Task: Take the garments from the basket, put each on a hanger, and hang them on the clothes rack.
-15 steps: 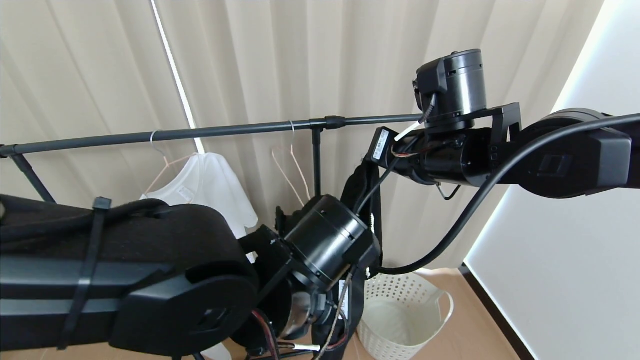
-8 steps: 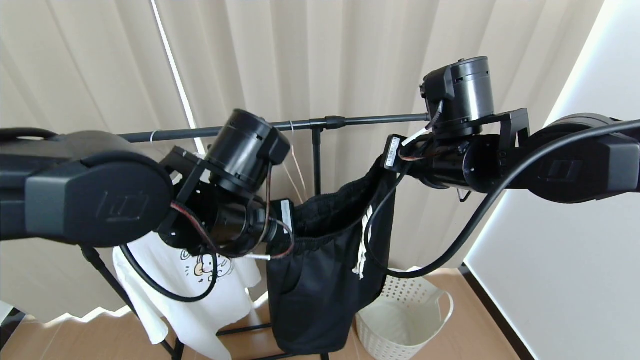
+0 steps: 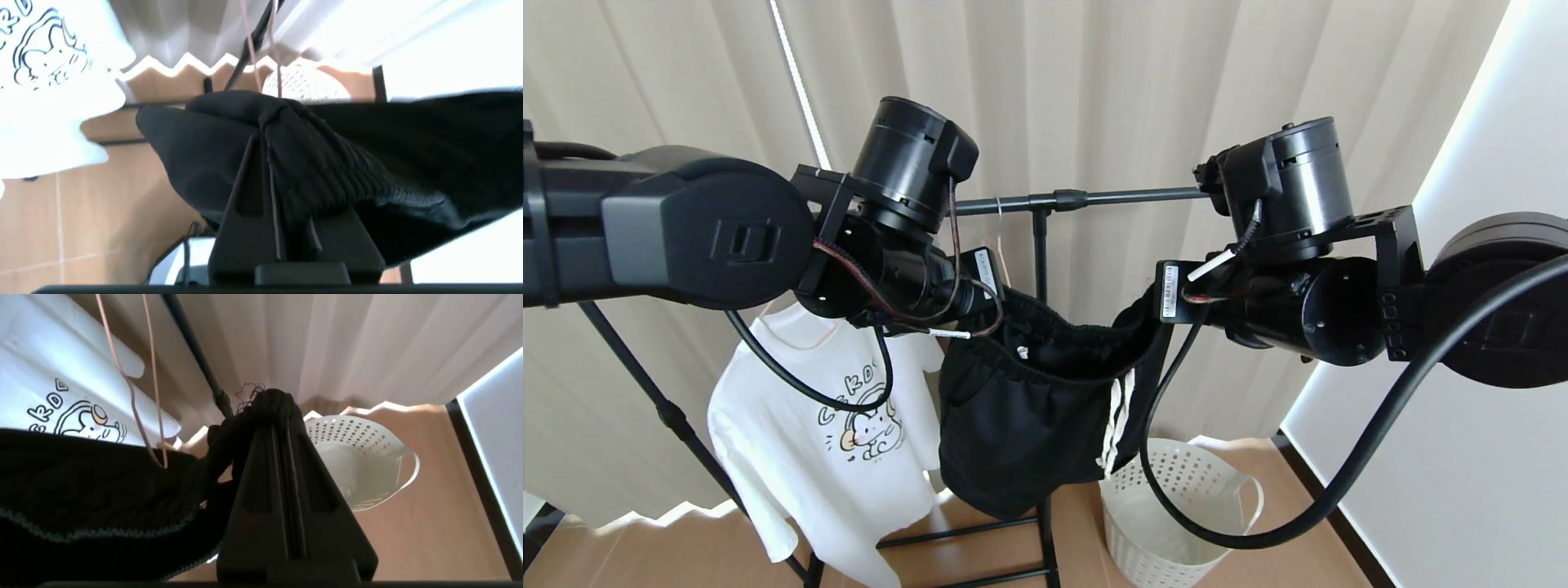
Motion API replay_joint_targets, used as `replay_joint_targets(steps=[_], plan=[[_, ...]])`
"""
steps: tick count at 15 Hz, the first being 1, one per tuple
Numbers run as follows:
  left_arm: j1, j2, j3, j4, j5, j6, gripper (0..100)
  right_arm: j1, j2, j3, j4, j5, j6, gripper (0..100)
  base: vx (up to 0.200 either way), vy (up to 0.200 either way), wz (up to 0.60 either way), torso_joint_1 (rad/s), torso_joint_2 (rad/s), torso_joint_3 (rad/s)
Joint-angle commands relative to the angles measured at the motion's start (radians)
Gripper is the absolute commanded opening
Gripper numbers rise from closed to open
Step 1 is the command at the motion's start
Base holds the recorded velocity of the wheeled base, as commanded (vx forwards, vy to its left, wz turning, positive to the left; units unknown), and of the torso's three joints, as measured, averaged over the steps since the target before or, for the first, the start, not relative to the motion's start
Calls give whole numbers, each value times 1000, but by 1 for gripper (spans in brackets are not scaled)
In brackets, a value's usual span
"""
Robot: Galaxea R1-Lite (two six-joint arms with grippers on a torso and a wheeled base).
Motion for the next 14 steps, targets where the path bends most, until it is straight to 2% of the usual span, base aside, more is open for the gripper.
replay_joint_targets(steps=[1,5,6,9,10,12,14], plan=[[0,16,-22,-1,4,-1,0,5,-17,13,-1,0,0,0,0,0,0,0,0,0],[-5,15,-60,1,37,-1,0,3,-20,34,-5,-2,-12,0,0,0,0,0,0,0],[-5,15,-76,1,41,1,0,3,-20,40,-5,-2,-26,100,0,0,0,0,0,0],[-5,10,-86,2,41,1,0,3,-32,74,-5,-2,-58,100,0,0,0,0,0,0],[-5,10,-86,2,41,1,0,3,-55,128,-12,4,-132,100,0,0,0,0,0,0],[-17,10,-88,2,43,1,0,12,-83,204,-76,29,-189,100,0,0,0,0,0,0],[-39,9,-80,2,43,1,0,35,-101,290,-217,147,-233,100,0,0,0,0,0,0]])
